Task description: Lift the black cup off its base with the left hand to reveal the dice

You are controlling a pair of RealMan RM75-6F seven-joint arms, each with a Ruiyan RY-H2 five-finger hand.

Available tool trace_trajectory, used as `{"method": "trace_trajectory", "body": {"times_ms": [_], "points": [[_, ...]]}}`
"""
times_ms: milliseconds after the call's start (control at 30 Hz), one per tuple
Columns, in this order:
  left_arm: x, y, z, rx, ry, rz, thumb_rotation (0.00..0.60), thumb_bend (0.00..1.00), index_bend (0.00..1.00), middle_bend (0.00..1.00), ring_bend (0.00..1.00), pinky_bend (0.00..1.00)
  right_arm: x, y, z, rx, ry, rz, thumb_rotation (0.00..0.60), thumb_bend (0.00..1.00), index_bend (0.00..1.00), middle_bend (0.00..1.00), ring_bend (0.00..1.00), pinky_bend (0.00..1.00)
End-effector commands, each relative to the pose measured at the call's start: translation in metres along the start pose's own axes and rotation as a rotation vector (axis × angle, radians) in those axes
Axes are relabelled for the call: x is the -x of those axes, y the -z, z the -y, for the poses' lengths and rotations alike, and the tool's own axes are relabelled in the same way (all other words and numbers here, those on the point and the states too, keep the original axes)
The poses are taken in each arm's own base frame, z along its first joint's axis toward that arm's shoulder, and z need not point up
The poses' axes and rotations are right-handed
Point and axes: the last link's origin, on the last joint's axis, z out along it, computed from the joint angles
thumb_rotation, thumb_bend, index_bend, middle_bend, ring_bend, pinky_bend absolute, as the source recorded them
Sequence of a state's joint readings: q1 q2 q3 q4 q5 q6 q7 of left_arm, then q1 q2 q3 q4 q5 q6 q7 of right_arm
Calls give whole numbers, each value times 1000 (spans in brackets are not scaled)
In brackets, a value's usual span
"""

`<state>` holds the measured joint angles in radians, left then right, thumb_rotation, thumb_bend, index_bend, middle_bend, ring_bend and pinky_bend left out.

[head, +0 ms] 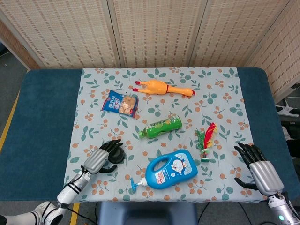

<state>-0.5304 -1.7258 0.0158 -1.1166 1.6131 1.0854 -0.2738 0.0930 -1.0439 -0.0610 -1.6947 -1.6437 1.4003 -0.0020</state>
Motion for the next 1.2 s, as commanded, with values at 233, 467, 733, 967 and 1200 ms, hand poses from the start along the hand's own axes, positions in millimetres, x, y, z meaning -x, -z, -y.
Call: {"method": "trace_trajectory", "body": {"times_ms": [233, 467, 733, 967, 1200], "points": [[-2, -4, 5, -17, -37, -22, 600, 341, 0, 0, 0, 145, -1, 0, 0, -2, -1, 1, 549, 107, 0, 0, 0, 0], [-4, 5, 6, -27, 26, -10, 600, 336, 0, 0, 0, 168, 0, 1, 1, -5, -3, 0, 549, 107, 0, 0, 0, 0], [-16, 11, 8, -11, 103, -96, 600, 337, 0, 0, 0, 180, 0, 2, 1, -8, -3, 1, 549, 107, 0, 0, 0, 0], [-14, 16, 13, -7, 173, -109, 600, 335, 0, 0, 0, 177, -1, 2, 2, -10, -6, -4, 549, 107, 0, 0, 0, 0], [-3, 15, 19, -10, 184, -82, 600, 330, 0, 0, 0, 158, -2, 4, 2, -10, -7, -5, 549, 107, 0, 0, 0, 0]]}}
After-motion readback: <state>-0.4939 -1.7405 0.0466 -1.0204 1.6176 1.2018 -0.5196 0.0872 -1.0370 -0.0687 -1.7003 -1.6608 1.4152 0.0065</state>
